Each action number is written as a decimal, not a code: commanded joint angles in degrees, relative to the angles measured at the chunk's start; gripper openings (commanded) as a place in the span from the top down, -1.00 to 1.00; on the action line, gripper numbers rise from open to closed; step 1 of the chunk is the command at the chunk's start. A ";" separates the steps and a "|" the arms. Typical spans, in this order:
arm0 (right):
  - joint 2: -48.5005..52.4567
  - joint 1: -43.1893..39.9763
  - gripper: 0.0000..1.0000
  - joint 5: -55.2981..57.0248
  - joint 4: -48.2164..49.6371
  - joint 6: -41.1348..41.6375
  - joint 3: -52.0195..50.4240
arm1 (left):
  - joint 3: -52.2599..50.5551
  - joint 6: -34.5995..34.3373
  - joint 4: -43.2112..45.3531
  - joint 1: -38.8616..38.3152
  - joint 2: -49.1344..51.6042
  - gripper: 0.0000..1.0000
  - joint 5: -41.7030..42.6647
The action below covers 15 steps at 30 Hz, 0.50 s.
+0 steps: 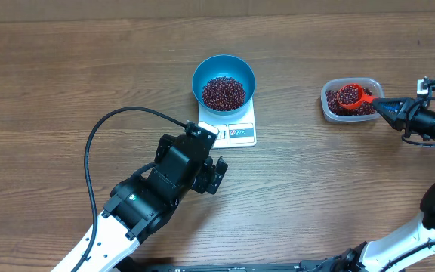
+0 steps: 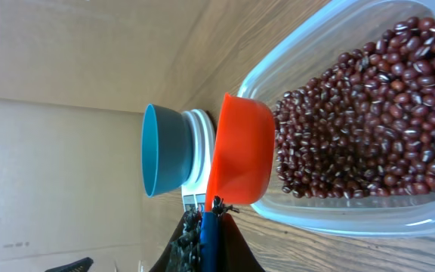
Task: Scoop item into bowl and weigh 150g on scale
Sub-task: 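Lift the filled scoop out of the tub with the right gripper, then carry the filled scoop left over the teal bowl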
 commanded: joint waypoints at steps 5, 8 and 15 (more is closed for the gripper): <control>0.24 0.04 0.93 -7.74 -0.04 -1.33 -0.39 | -0.26 0.63 0.07 0.02 0.39 -0.99 0.28; 0.24 0.24 0.92 -10.21 -0.66 -1.31 -0.37 | -0.26 0.63 0.07 0.02 0.39 -0.99 0.28; 0.24 1.68 0.93 -11.21 -2.80 -1.11 -0.37 | -0.26 0.63 0.07 0.02 0.39 -0.98 0.28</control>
